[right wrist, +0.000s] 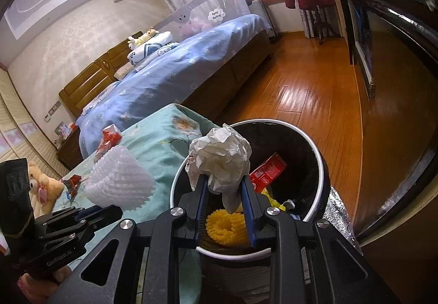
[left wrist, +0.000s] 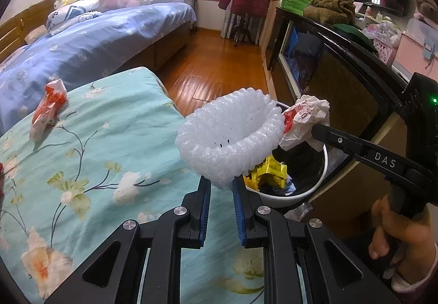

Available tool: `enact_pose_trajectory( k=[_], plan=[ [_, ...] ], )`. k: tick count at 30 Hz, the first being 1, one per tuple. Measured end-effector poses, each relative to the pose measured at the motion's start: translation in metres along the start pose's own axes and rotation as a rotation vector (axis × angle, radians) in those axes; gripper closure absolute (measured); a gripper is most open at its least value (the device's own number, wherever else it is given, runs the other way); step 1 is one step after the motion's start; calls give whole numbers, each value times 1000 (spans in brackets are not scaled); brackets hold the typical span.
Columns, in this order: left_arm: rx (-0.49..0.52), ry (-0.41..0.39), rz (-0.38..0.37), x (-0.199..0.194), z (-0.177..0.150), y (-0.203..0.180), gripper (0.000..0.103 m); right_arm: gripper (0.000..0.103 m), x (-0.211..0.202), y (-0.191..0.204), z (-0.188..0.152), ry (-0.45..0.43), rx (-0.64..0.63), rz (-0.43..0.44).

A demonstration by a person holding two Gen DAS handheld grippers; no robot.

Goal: Collect trash
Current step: 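Carry the foam net and crumpled tissue with both tools over the bin, then lower both tools into the bin and open them to drop the net and tissue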

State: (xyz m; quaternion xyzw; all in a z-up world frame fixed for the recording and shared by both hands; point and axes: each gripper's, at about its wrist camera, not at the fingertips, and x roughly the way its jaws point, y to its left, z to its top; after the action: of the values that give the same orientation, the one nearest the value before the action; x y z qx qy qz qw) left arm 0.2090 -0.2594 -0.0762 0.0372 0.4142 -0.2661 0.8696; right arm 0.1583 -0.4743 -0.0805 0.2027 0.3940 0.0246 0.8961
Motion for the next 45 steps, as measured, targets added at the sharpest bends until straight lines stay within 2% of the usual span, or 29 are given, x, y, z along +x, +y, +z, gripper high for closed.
enact_pose_trajectory(
  k=[21,45],
  plan=[
    [24,10,-11,15,11,-12,88,78,9,-2,2,18,-3,-38],
    [42,76,-25,48,25,-23,88,75,17,-6,8,31,1,-74]
  ],
)
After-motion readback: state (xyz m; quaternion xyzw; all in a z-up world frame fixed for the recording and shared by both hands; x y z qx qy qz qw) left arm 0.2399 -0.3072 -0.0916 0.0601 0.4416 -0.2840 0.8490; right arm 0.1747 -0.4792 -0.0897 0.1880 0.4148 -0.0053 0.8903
